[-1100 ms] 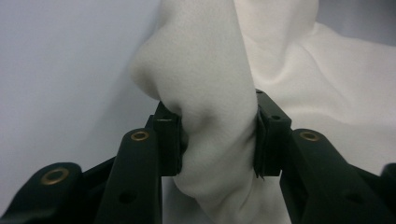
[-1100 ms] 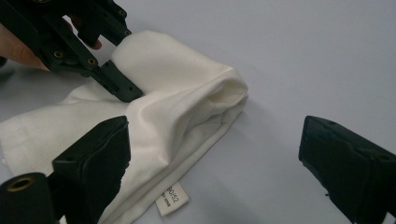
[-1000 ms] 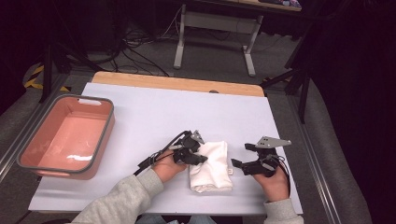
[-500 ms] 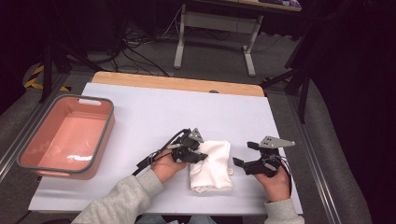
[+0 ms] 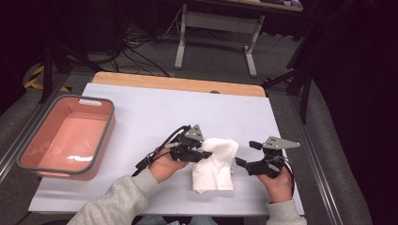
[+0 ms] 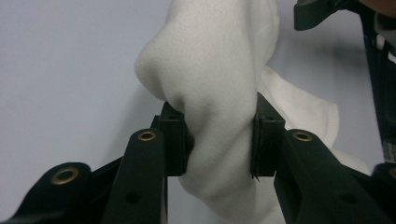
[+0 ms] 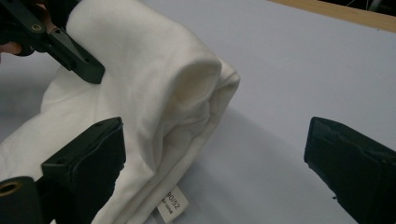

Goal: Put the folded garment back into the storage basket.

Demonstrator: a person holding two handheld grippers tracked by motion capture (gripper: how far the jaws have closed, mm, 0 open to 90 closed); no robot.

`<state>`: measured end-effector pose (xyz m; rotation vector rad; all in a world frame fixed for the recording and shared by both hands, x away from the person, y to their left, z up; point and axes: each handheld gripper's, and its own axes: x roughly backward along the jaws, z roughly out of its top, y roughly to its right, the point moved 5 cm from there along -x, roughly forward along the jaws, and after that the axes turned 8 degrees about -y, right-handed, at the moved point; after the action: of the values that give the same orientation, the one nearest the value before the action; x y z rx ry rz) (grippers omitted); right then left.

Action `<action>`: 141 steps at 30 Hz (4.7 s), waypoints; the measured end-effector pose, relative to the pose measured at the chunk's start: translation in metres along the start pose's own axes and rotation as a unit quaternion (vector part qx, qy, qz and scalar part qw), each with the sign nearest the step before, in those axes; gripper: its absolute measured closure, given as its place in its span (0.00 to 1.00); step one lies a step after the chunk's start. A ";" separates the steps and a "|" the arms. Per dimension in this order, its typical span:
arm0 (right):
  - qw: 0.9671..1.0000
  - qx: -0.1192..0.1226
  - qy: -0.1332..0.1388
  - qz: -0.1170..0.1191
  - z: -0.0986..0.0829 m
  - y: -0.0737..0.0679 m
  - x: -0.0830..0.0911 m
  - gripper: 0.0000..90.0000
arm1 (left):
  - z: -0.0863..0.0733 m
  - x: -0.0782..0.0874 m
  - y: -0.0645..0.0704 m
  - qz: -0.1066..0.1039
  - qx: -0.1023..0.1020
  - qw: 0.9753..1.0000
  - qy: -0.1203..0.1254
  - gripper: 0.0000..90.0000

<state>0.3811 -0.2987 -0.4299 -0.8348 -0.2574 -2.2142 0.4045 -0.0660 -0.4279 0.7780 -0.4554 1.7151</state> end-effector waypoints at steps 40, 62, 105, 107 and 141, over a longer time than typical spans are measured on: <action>1.000 0.009 0.018 0.008 0.007 0.005 0.000 0.06 | 0.003 0.119 -0.023 0.073 -0.016 0.997 0.027 0.72; 1.000 0.018 0.013 0.017 0.014 0.006 -0.011 0.06 | -0.038 0.186 -0.050 0.133 0.030 0.990 0.031 0.72; 1.000 0.019 0.001 0.019 0.010 0.004 -0.019 0.06 | -0.098 0.273 -0.088 0.214 0.074 0.974 0.023 0.71; 1.000 0.019 0.001 0.018 0.010 0.004 -0.019 0.06 | -0.103 0.277 -0.090 0.218 0.080 0.973 0.022 0.71; 0.999 0.024 -0.009 0.022 0.009 0.001 -0.025 0.06 | -0.166 0.315 -0.116 0.246 0.141 0.959 -0.011 0.71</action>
<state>0.3985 -0.2811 -0.4393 -0.8267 -0.2955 -2.1523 0.4275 0.2954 -0.3346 0.9420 -0.4498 2.2719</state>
